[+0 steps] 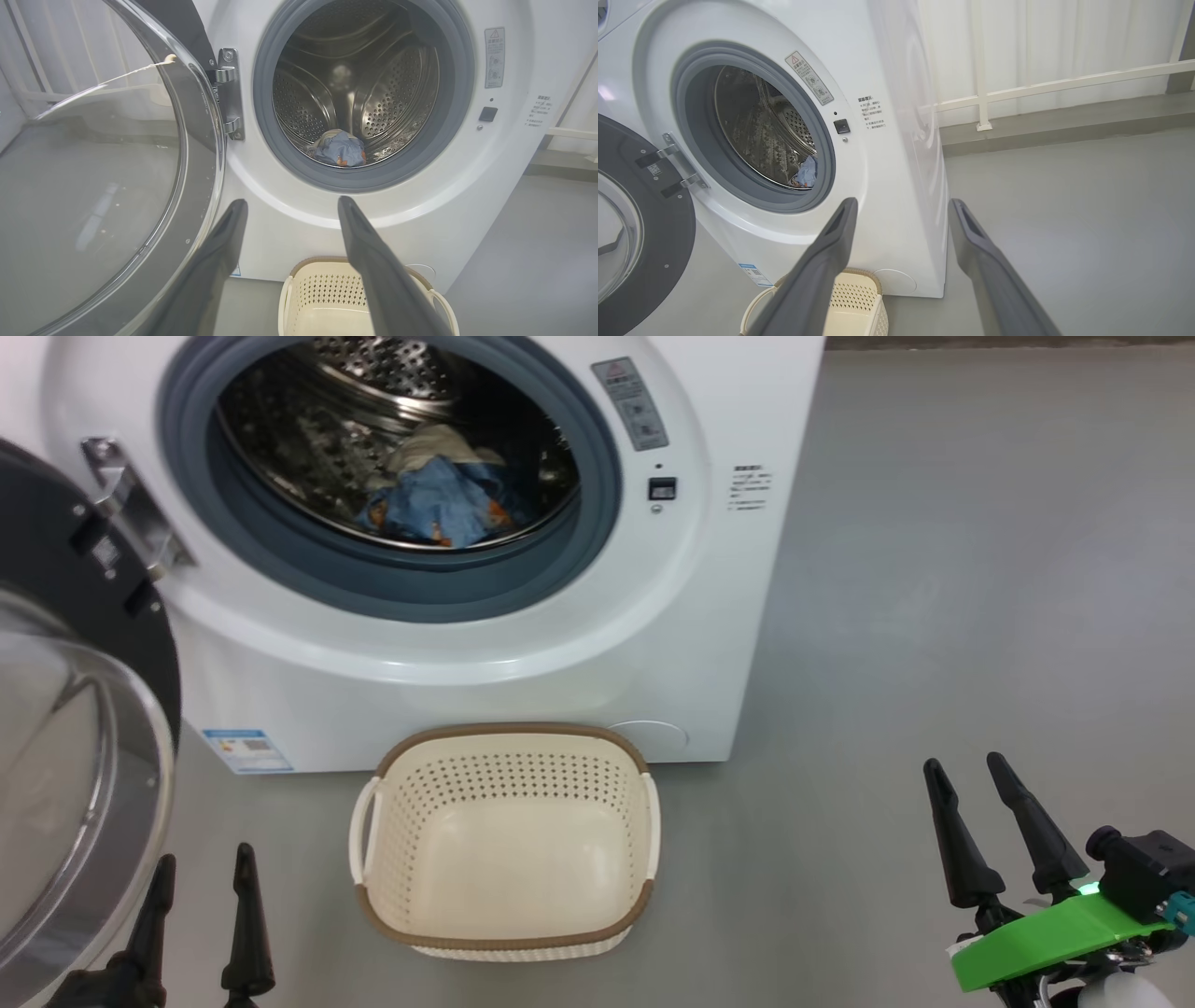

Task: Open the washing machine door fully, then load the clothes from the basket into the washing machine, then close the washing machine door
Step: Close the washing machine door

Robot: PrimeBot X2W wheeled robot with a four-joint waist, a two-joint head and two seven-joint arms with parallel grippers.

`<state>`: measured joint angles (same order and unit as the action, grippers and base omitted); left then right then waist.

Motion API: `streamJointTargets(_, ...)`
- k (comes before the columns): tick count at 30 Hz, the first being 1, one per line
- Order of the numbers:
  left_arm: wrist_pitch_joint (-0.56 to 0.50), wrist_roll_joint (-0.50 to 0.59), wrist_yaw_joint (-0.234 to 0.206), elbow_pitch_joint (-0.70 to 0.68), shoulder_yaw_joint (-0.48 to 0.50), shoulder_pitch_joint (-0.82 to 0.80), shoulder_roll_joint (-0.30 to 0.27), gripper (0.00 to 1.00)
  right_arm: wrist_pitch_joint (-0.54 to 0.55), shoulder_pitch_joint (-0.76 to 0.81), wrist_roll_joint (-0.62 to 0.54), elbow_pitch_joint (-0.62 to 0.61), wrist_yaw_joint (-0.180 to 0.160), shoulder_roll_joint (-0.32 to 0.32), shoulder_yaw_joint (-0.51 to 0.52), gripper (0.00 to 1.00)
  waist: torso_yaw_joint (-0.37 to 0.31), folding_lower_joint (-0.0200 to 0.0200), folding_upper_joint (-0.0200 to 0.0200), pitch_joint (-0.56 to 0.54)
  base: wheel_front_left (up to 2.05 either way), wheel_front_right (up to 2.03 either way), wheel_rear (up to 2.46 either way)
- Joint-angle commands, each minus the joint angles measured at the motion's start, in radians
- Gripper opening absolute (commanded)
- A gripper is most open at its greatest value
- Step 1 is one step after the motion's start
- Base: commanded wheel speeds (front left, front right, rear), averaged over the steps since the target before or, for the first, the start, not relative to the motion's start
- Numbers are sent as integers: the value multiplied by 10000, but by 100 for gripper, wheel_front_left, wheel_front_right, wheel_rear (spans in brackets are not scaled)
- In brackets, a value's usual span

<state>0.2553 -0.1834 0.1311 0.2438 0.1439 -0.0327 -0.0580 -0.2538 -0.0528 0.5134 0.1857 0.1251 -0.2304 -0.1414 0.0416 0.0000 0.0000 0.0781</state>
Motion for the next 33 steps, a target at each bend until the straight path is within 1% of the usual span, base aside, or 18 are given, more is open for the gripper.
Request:
streamJointTargets(1,65,73,-4,-309,364,-107,-71,100,-80,-344,11,-274,56,-224,-254,100,382,0,0,112,0,0,0)
streamJointTargets(13,65,-114,-84,-396,567,15,70,100,-80,-736,10,-184,56,-377,-833,100,2017,0,0,116,0,0,0)
streamJointTargets(21,65,-435,-343,-436,351,127,75,100,-80,-785,80,-99,56,-415,-1085,100,3045,0,0,-10,0,0,0)
streamJointTargets(27,65,-591,-491,-430,288,174,76,100,-80,-900,88,-82,56,-433,-1305,100,3727,0,0,60,0,0,0)
streamJointTargets(33,65,-678,-581,-468,253,218,77,100,-80,-941,109,-46,56,-460,-1406,100,4197,0,0,82,0,0,0)
